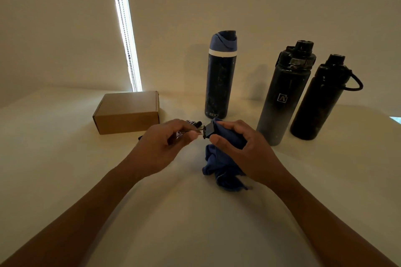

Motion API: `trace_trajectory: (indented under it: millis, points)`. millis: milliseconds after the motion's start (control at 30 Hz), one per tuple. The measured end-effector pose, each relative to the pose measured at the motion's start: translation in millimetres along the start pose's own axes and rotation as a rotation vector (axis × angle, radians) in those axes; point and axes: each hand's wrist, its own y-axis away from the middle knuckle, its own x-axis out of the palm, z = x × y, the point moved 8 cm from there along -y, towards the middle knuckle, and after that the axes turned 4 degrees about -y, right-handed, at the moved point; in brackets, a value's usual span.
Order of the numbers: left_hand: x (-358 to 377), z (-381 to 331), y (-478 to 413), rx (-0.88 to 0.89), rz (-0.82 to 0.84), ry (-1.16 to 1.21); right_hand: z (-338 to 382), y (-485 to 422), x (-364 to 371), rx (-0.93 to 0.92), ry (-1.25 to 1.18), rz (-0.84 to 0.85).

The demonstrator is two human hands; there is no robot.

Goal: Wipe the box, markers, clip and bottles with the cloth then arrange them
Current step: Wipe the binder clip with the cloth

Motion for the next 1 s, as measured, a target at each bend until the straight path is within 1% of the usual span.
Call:
trace_trajectory:
  millis: [67, 100, 200, 300, 367, 433, 500, 633, 733, 833, 900, 1000]
  points:
    - [-3.8, -6.4, 0.8, 0.158, -0.072, -0.131, -2.1, -0.3, -0.8, 0.003, -0.022, -0.024]
    - [-6.4, -6.2, 1.4, 0.197, -0.114, -0.164, -1.8, -0.5, -1.7, -0.003, -0.017, -0.044]
    - [-18.4, -2.9, 1.4, 0.190, -0.224, -0.237, 3.7, 0.5, -10.2, -0.041, -0.001, -0.148]
    - [-24.0, -6.4, 1.1, 0.217, -0.254, -0.340, 18.1, 4.0, -15.7, -0.169, 0.068, -0.209]
    - [-21.7, -10.7, 0.7, 0.233, -0.226, -0.406, 25.6, 5.5, -7.4, -0.251, 0.151, -0.165]
    - [-16.7, -13.4, 0.7, 0.241, -0.197, -0.471, 27.7, 6.0, 5.1, -0.317, 0.313, -0.100]
    - [-15.2, -13.2, 0.5, 0.239, -0.202, -0.504, 27.7, 6.6, 11.4, -0.329, 0.386, -0.056]
    - [-18.8, -2.2, -0.1, 0.173, -0.238, -0.424, 29.8, 10.1, 15.9, -0.311, 0.388, 0.035]
    - [-15.0, 4.8, -1.7, 0.082, -0.198, -0.307, 31.1, 10.3, 6.5, -0.292, 0.343, -0.030]
    - [-8.6, 6.9, -3.1, -0.035, -0.101, -0.103, 35.0, 10.1, -1.5, -0.311, 0.319, -0.086]
    - [-2.8, 6.1, -3.9, -0.081, -0.033, 0.009, 38.3, 10.2, 1.9, -0.334, 0.382, -0.055]
    - [1.2, 3.5, -2.6, -0.083, 0.059, 0.099, 39.2, 7.2, 10.5, -0.388, 0.608, -0.009]
